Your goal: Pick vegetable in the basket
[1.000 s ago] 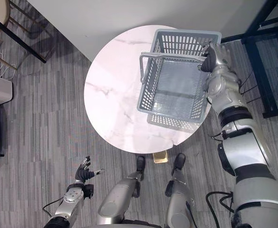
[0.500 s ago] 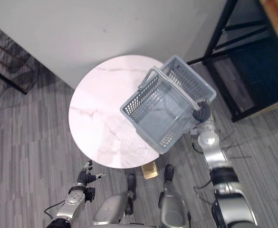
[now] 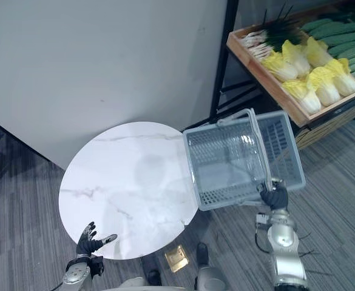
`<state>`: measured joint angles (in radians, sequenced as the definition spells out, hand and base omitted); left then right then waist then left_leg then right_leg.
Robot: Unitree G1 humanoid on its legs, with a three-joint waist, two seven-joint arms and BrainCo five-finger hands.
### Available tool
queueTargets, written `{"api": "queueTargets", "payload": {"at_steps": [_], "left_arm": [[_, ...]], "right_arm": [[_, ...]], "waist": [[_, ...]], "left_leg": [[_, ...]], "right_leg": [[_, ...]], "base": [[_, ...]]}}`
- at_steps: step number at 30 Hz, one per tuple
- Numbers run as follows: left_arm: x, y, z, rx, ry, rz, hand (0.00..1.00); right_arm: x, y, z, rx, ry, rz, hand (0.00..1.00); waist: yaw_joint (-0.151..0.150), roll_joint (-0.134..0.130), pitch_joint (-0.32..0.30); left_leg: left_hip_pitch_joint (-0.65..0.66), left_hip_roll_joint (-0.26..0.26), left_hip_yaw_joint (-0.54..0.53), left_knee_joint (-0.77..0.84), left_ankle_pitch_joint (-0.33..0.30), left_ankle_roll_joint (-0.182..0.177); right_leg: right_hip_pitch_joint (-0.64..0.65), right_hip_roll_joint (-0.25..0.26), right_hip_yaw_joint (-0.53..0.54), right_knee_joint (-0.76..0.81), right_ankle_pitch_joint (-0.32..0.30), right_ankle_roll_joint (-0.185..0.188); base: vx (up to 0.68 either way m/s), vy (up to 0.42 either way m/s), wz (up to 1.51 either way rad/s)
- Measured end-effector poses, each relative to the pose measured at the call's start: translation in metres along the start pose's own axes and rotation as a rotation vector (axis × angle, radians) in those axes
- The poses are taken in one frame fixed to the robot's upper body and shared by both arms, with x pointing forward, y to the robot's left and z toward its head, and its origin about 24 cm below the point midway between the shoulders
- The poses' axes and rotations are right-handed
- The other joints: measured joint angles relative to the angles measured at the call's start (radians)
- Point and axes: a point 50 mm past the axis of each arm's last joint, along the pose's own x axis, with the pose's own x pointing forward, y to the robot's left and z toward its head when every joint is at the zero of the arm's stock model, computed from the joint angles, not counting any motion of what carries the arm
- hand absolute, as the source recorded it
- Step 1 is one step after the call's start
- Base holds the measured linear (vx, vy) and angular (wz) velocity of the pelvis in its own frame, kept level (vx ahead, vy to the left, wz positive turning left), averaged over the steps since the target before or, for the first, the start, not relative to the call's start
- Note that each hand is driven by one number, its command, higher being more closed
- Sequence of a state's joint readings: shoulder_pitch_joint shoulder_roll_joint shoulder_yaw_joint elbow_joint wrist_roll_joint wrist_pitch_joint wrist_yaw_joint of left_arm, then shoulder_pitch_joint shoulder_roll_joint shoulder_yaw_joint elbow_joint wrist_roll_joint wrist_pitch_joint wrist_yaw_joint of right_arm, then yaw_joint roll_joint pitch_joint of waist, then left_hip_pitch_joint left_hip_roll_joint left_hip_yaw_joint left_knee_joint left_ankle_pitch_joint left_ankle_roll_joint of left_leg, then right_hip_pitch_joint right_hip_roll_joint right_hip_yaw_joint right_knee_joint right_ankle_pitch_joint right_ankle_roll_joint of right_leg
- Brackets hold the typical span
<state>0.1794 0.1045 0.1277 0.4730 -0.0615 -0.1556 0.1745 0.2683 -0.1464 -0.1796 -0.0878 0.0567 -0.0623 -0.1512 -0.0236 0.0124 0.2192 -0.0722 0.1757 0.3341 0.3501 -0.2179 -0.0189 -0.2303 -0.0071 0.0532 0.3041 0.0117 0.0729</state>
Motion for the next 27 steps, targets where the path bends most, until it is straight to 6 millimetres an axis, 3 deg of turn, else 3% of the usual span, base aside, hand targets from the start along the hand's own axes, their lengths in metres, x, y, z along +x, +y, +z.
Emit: {"api": "queueTargets", "payload": {"at_steps": [1, 2, 3, 4, 6, 7, 8, 9, 10, 11, 12, 13, 14, 15, 18, 20, 21, 22, 23, 24, 27], "left_arm": [[0.001, -0.001, 0.001, 0.005, -0.004, -0.004, 0.0], [0.001, -0.002, 0.002, 0.008, -0.006, -0.008, 0.0], [0.0, -0.002, 0.002, 0.012, -0.009, -0.01, 0.0], [0.0, -0.003, 0.002, 0.016, -0.01, -0.012, 0.0], [-0.001, -0.003, 0.001, 0.016, -0.003, -0.009, 0.0], [-0.001, -0.008, 0.0, 0.0, 0.009, -0.017, 0.0], [-0.003, -0.012, -0.001, -0.011, 0.014, -0.023, 0.0], [-0.005, -0.015, -0.003, -0.021, 0.021, -0.025, 0.0], [-0.009, -0.019, -0.008, -0.036, 0.039, -0.028, 0.0], [-0.012, -0.02, -0.013, -0.043, 0.061, -0.033, 0.0], [-0.014, -0.022, -0.015, -0.046, 0.067, -0.04, 0.0], [-0.015, -0.024, -0.017, -0.049, 0.073, -0.05, 0.0], [-0.015, -0.026, -0.017, -0.052, 0.075, -0.053, 0.0], [-0.016, -0.026, -0.018, -0.052, 0.08, -0.055, 0.0], [-0.02, -0.023, -0.023, -0.051, 0.095, -0.045, 0.0], [-0.023, -0.022, -0.026, -0.051, 0.108, -0.042, 0.0], [-0.025, -0.022, -0.029, -0.051, 0.116, -0.041, 0.0], [-0.025, -0.022, -0.029, -0.049, 0.115, -0.045, 0.0], [-0.024, -0.021, -0.028, -0.044, 0.114, -0.043, 0.0], [-0.023, -0.021, -0.029, -0.033, 0.116, -0.048, 0.0], [-0.022, -0.022, -0.034, -0.016, 0.14, -0.056, 0.0]], "right_arm": [[-0.002, 0.0, 0.001, 0.004, -0.002, -0.004, 1.0], [-0.006, 0.0, -0.002, 0.011, 0.005, -0.008, 1.0], [-0.008, 0.0, -0.003, 0.016, 0.011, -0.009, 1.0], [-0.01, 0.0, -0.004, 0.02, 0.014, -0.011, 1.0], [-0.008, 0.002, -0.003, 0.023, 0.003, -0.012, 1.0], [-0.003, 0.002, 0.002, 0.016, -0.022, -0.011, 1.0], [-0.001, 0.003, 0.004, 0.017, -0.03, -0.008, 1.0], [0.001, 0.004, 0.005, 0.02, -0.034, -0.006, 1.0], [0.005, 0.005, 0.005, 0.018, -0.038, -0.003, 1.0], [0.008, 0.005, -0.001, 0.018, -0.014, -0.01, 1.0], [0.009, 0.005, -0.004, 0.022, -0.002, -0.019, 1.0], [0.009, 0.003, -0.009, 0.027, 0.021, -0.031, 1.0], [0.008, 0.001, -0.012, 0.026, 0.039, -0.038, 1.0], [0.006, 0.001, -0.015, 0.027, 0.058, -0.046, 1.0], [0.001, -0.001, -0.02, 0.024, 0.08, -0.065, 1.0], [0.001, -0.003, -0.019, 0.024, 0.079, -0.076, 1.0], [0.001, -0.006, -0.02, 0.025, 0.079, -0.091, 1.0], [0.0, -0.01, -0.021, 0.03, 0.086, -0.113, 1.0], [-0.001, -0.01, -0.023, 0.04, 0.095, -0.122, 1.0], [-0.005, -0.009, -0.027, 0.056, 0.113, -0.128, 1.0], [-0.009, -0.014, -0.037, 0.055, 0.158, -0.141, 1.0]], "waist": [[0.0, -0.006, -0.001], [-0.003, -0.018, -0.004], [0.001, -0.017, -0.004], [0.011, -0.042, -0.02], [0.024, -0.066, -0.039], [0.044, -0.047, -0.036], [0.051, -0.032, -0.036], [0.059, -0.022, -0.038], [0.067, -0.001, -0.032], [0.061, 0.004, -0.022], [0.059, 0.008, -0.021], [0.053, 0.013, -0.02], [0.04, -0.001, -0.009], [0.036, -0.001, -0.001], [0.036, -0.002, -0.001], [0.036, 0.002, -0.004], [0.031, 0.012, -0.01], [0.023, 0.026, -0.02], [0.022, 0.016, -0.019], [0.018, -0.002, -0.023], [0.01, -0.006, -0.028]], "left_leg": [[-0.005, -0.003, -0.006, 0.008, 0.003, 0.004], [0.0, -0.013, -0.027, 0.025, 0.003, 0.005], [-0.007, -0.02, -0.037, 0.036, 0.004, 0.006], [-0.031, -0.029, -0.053, 0.057, 0.008, 0.003], [-0.107, -0.033, -0.081, 0.088, 0.037, -0.005], [-0.162, -0.006, -0.081, 0.078, 0.097, -0.014], [-0.173, 0.006, -0.08, 0.062, 0.121, -0.018], [-0.185, 0.022, -0.08, 0.045, 0.143, -0.024], [-0.206, 0.037, -0.086, 0.015, 0.174, -0.056], [-0.212, 0.043, -0.099, -0.025, 0.236, -0.061], [-0.21, 0.045, -0.111, -0.052, 0.265, -0.066], [-0.199, 0.043, -0.137, -0.117, 0.328, -0.091], [-0.195, 0.049, -0.137, -0.111, 0.328, -0.092], [-0.196, 0.054, -0.134, 0.0, 0.26, -0.072], [-0.137, 0.072, -0.139, 0.194, 0.101, -0.048], [-0.087, 0.069, -0.139, 0.2, 0.044, -0.053], [-0.033, 0.061, -0.132, 0.123, 0.003, -0.06], [0.014, 0.053, -0.125, -0.004, -0.034, -0.095], [0.029, 0.044, -0.122, -0.053, -0.029, -0.13], [0.032, 0.024, -0.113, -0.089, -0.01, -0.124], [0.037, 0.012, -0.093, -0.1, 0.012, -0.118]], "right_leg": [[-0.023, -0.017, 0.0, 0.157, -0.081, -0.02], [-0.011, -0.061, 0.005, 0.362, -0.18, 0.01], [0.004, -0.084, 0.011, 0.429, -0.207, 0.029], [0.042, -0.118, 0.035, 0.511, -0.23, 0.052], [0.108, -0.141, 0.058, 0.475, -0.281, 0.082], [0.122, -0.107, 0.027, 0.333, -0.32, 0.076], [0.126, -0.095, 0.01, 0.286, -0.322, 0.07], [0.132, -0.086, -0.009, 0.245, -0.328, 0.058], [0.136, -0.063, -0.037, 0.186, -0.339, 0.036], [0.134, -0.049, -0.055, 0.164, -0.347, 0.0], [0.132, -0.042, -0.065, 0.162, -0.345, -0.005], [0.126, -0.044, -0.093, 0.157, -0.33, -0.031], [0.122, -0.048, -0.131, 0.146, -0.323, -0.076], [0.116, -0.048, -0.143, 0.149, -0.309, -0.097], [0.079, -0.04, -0.125, 0.147, -0.274, -0.106], [0.052, -0.029, -0.104, 0.144, -0.268, -0.104], [0.031, -0.021, -0.106, 0.136, -0.258, -0.094], [0.01, -0.011, -0.112, 0.132, -0.246, -0.079], [0.001, -0.016, -0.108, 0.132, -0.233, -0.078], [-0.002, -0.029, -0.104, 0.108, -0.212, -0.064], [0.009, -0.031, -0.075, 0.048, -0.148, -0.048]], "base": [[-0.15, -0.01, 0.26], [-0.08, -0.022, 0.4], [-0.08, -0.145, 0.47], [-0.13, -0.21, 0.44], [-0.21, -0.289, 0.39], [-0.24, -0.241, 0.17], [-0.26, -0.229, 0.04], [-0.22, -0.191, -0.12], [-0.29, -0.239, 0.0], [-0.3, -0.249, 0.13], [-0.32, -0.229, 0.39], [-0.31, -0.253, 0.52], [-0.37, -0.273, 0.58], [-0.3, -0.204, 0.39], [-0.33, -0.078, -0.08], [-0.21, 0.044, -0.28], [-0.19, 0.102, -0.11], [-0.18, 0.119, -0.02], [-0.16, 0.104, 0.06], [-0.11, 0.093, -0.06], [-0.04, 0.115, -0.23]]}}
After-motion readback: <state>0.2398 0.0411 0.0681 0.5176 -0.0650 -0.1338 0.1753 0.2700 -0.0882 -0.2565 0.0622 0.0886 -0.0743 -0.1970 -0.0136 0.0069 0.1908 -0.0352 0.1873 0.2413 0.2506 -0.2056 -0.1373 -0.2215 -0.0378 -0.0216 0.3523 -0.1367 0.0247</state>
